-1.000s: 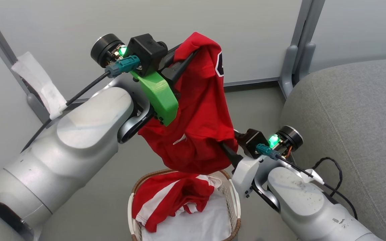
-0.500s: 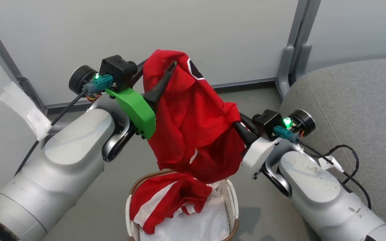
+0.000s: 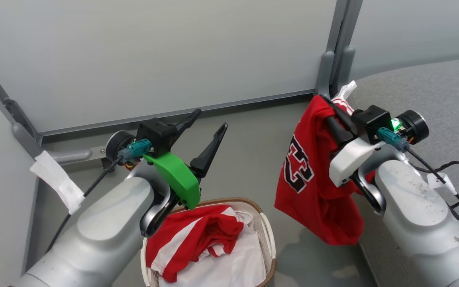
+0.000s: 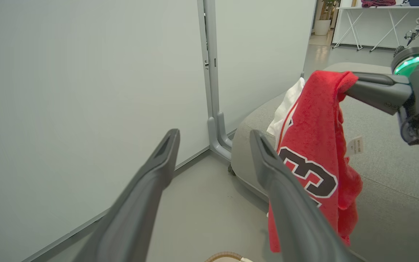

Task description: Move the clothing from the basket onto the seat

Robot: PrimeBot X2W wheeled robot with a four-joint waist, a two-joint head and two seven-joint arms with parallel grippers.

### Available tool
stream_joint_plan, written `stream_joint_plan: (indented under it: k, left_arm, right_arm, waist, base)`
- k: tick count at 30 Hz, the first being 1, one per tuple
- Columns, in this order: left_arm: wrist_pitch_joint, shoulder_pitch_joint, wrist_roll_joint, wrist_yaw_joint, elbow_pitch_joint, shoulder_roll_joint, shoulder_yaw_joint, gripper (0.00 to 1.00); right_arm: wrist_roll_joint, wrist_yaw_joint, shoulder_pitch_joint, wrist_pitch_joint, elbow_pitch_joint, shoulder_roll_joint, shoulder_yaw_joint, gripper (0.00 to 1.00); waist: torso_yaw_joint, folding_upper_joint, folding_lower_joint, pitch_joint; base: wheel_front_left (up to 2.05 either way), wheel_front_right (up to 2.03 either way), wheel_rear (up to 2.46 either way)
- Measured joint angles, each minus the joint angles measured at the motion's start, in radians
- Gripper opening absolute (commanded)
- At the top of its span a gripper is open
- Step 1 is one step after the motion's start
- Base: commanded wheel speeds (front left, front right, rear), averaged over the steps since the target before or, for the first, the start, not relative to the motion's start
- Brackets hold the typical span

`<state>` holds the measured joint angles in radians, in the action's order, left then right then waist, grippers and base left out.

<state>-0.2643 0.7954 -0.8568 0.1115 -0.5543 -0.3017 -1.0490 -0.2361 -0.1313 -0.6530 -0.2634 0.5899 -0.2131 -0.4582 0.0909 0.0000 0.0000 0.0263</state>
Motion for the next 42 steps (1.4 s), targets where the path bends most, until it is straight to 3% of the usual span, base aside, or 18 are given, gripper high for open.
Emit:
stream_joint_plan:
  k: [11, 29, 36, 42]
  left_arm:
    - [0.0, -0.155, 0.069, 0.004, 0.053, 0.04, 0.064, 1.0]
    - [0.0, -0.207, 0.19, 0.007, 0.099, 0.07, 0.099, 1.0]
    - [0.0, -0.204, 0.209, 0.008, 0.104, 0.066, 0.088, 1.0]
    - [0.005, -0.182, 0.226, 0.01, 0.128, 0.061, 0.078, 1.0]
  right_arm:
    - [0.061, 0.0, 0.012, 0.0, -0.039, -0.085, 0.113, 0.0]
    - [0.072, 0.0, 0.033, 0.025, -0.133, -0.094, 0.2, 0.0]
    - [0.078, 0.0, 0.038, 0.028, -0.149, -0.085, 0.23, 0.0]
    - [0.05, 0.0, -0.037, 0.067, -0.139, -0.101, 0.225, 0.0]
  waist:
    - [0.095, 0.0, 0.0, -0.014]
    - [0.362, 0.0, 0.0001, -0.106]
    - [0.409, 0.0, 0.0001, -0.173]
    - [0.407, 0.0001, 0.0, -0.226]
  base:
    - [0.0, 0.0, 0.0]
    - [0.0, 0.0, 0.0]
    - [0.0, 0.0, 0.0]
    - [0.0, 0.0, 0.0]
